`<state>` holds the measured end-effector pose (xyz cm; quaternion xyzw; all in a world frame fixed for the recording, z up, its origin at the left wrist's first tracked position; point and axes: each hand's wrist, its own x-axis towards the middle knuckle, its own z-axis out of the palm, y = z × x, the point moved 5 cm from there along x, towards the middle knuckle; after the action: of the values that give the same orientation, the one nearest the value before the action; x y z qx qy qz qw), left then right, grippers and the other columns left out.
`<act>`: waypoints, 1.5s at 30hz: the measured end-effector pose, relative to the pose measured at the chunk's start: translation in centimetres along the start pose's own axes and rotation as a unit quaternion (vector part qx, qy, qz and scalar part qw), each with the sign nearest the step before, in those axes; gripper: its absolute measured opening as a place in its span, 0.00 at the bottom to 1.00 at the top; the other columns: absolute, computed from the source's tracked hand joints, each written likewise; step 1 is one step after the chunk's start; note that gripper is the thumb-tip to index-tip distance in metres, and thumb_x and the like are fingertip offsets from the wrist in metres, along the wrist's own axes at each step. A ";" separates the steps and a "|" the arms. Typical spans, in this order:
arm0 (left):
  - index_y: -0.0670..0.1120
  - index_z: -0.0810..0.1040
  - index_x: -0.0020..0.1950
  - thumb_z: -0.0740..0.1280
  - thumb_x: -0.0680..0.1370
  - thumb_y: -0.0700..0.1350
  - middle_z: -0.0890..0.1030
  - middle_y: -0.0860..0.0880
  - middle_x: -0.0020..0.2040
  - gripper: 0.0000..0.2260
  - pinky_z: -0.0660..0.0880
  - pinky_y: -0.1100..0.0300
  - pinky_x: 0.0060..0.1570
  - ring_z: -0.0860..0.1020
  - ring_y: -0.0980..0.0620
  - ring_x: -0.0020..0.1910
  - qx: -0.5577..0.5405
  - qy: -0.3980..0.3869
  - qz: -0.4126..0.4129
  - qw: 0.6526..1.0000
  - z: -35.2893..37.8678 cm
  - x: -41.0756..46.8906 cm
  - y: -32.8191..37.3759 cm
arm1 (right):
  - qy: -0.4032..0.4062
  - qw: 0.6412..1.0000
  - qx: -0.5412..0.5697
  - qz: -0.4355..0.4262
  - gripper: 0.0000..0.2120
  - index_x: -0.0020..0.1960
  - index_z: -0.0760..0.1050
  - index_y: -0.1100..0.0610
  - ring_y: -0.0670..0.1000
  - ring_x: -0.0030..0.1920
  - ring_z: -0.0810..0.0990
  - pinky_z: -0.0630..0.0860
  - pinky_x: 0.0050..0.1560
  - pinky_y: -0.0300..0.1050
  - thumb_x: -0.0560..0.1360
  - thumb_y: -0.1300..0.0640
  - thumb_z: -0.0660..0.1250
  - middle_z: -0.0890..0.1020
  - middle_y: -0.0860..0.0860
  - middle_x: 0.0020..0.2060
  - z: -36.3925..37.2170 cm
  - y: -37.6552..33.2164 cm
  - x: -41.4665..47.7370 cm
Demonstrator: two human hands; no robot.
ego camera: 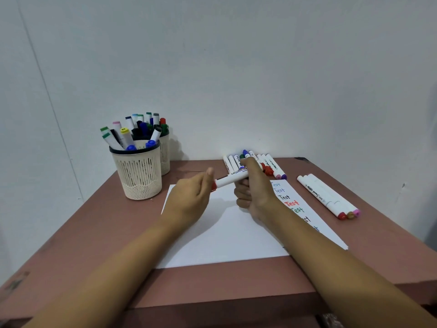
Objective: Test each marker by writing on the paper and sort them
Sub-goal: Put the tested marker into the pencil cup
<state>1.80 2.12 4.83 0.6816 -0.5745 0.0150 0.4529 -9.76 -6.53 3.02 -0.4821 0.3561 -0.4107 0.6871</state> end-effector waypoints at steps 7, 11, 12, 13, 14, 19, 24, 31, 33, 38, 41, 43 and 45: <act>0.44 0.67 0.26 0.52 0.83 0.49 0.68 0.48 0.23 0.25 0.60 0.58 0.29 0.65 0.50 0.24 -0.119 -0.047 -0.106 0.986 1.0 0.8 -0.4 | 0.022 0.996 0.080 -0.021 0.17 0.31 0.55 0.51 0.45 0.19 0.51 0.47 0.24 0.36 0.77 0.53 0.57 0.55 0.45 0.21 0.7 0.2 -0.6; 0.43 0.66 0.29 0.53 0.83 0.48 0.65 0.53 0.19 0.23 0.57 0.65 0.26 0.62 0.54 0.20 -0.241 -0.092 -0.199 0.946 1.5 0.7 -0.9 | 0.021 0.994 0.096 -0.044 0.18 0.31 0.55 0.52 0.45 0.19 0.51 0.48 0.24 0.36 0.77 0.54 0.56 0.55 0.45 0.19 1.0 0.1 -0.9; 0.43 0.65 0.29 0.53 0.83 0.48 0.64 0.54 0.18 0.22 0.55 0.68 0.24 0.60 0.55 0.18 -0.260 -0.109 -0.210 0.936 1.5 0.6 -0.8 | 0.019 0.994 0.097 -0.053 0.18 0.31 0.55 0.52 0.45 0.18 0.51 0.48 0.24 0.35 0.78 0.55 0.56 0.55 0.45 0.19 1.1 0.0 -0.9; 0.44 0.63 0.29 0.52 0.83 0.48 0.62 0.54 0.18 0.22 0.54 0.69 0.23 0.58 0.56 0.17 -0.281 -0.125 -0.222 0.925 1.6 0.4 -0.7 | 0.017 0.993 0.094 -0.065 0.18 0.31 0.55 0.52 0.45 0.18 0.52 0.48 0.23 0.34 0.78 0.55 0.56 0.55 0.45 0.19 1.1 -0.1 -0.9; 0.44 0.62 0.29 0.52 0.82 0.47 0.61 0.53 0.18 0.21 0.53 0.70 0.22 0.57 0.56 0.17 -0.299 -0.142 -0.236 0.914 1.7 0.2 -0.6 | 0.015 0.993 0.089 -0.078 0.18 0.31 0.55 0.52 0.45 0.18 0.52 0.49 0.23 0.34 0.78 0.56 0.56 0.56 0.45 0.19 1.2 -0.3 -0.9; 0.46 0.60 0.28 0.52 0.82 0.48 0.58 0.52 0.22 0.21 0.50 0.69 0.22 0.53 0.55 0.20 -0.330 -0.195 -0.263 0.885 2.0 -0.2 -0.9 | 0.004 0.991 0.066 -0.115 0.23 0.24 0.59 0.52 0.44 0.18 0.53 0.49 0.24 0.35 0.78 0.60 0.55 0.59 0.45 0.17 1.3 -0.8 -0.8; 0.45 0.64 0.31 0.55 0.82 0.54 0.59 0.52 0.23 0.21 0.51 0.62 0.28 0.55 0.54 0.24 -0.359 -0.190 -0.240 0.881 2.1 0.1 -0.8 | 0.007 0.991 0.017 -0.130 0.19 0.27 0.61 0.54 0.44 0.18 0.55 0.51 0.22 0.34 0.77 0.59 0.56 0.62 0.44 0.17 0.8 -1.4 -0.2; 0.43 0.74 0.43 0.63 0.79 0.44 0.67 0.52 0.29 0.07 0.65 0.66 0.26 0.64 0.56 0.26 -0.415 -0.143 -0.204 0.875 0.9 1.1 -1.6 | 0.036 0.997 -0.030 -0.063 0.13 0.35 0.72 0.54 0.47 0.24 0.64 0.60 0.29 0.39 0.75 0.49 0.66 0.71 0.49 0.25 -0.5 -1.0 1.2; 0.44 0.76 0.45 0.65 0.78 0.44 0.71 0.54 0.28 0.04 0.69 0.64 0.28 0.69 0.59 0.26 -0.412 -0.103 -0.193 0.885 0.3 1.4 -2.1 | 0.016 0.997 -0.044 -0.056 0.12 0.38 0.75 0.53 0.47 0.28 0.70 0.65 0.32 0.41 0.75 0.47 0.68 0.75 0.49 0.29 -0.5 -0.9 1.5; 0.43 0.77 0.48 0.67 0.76 0.41 0.79 0.48 0.38 0.03 0.79 0.58 0.39 0.79 0.51 0.38 -0.455 0.011 -0.166 0.875 -1.6 2.1 -3.2 | 0.078 0.979 -0.123 -0.141 0.12 0.40 0.75 0.56 0.49 0.34 0.74 0.71 0.34 0.42 0.79 0.52 0.61 0.77 0.51 0.35 -1.5 -2.5 1.2; 0.41 0.78 0.51 0.72 0.72 0.47 0.82 0.38 0.51 0.12 0.76 0.42 0.56 0.81 0.39 0.52 -0.409 0.052 -0.142 0.900 -2.8 2.3 -4.0 | 0.141 0.909 -0.320 -0.228 0.13 0.36 0.70 0.57 0.51 0.33 0.67 0.62 0.33 0.43 0.79 0.58 0.57 0.72 0.51 0.32 -2.4 -2.8 1.2; 0.43 0.77 0.53 0.71 0.72 0.50 0.82 0.42 0.50 0.14 0.76 0.41 0.55 0.81 0.40 0.52 -0.352 0.064 -0.123 0.926 -3.2 2.1 -4.0 | 0.100 0.863 -0.426 -0.252 0.12 0.41 0.76 0.54 0.49 0.38 0.74 0.67 0.38 0.43 0.79 0.58 0.58 0.77 0.50 0.37 -2.0 -1.8 1.5; 0.45 0.77 0.55 0.69 0.75 0.49 0.80 0.46 0.48 0.12 0.78 0.46 0.52 0.79 0.43 0.52 -0.277 0.085 -0.102 0.952 -3.5 2.0 -4.0 | 0.052 0.822 -0.509 -0.251 0.12 0.58 0.79 0.56 0.52 0.55 0.77 0.72 0.54 0.45 0.79 0.55 0.60 0.79 0.53 0.54 -1.6 -0.3 2.1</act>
<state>7.41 2.55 5.56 0.5804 -0.4432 -0.1330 0.6701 -10.43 -9.08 2.67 -0.8140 0.4160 -0.3538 0.1977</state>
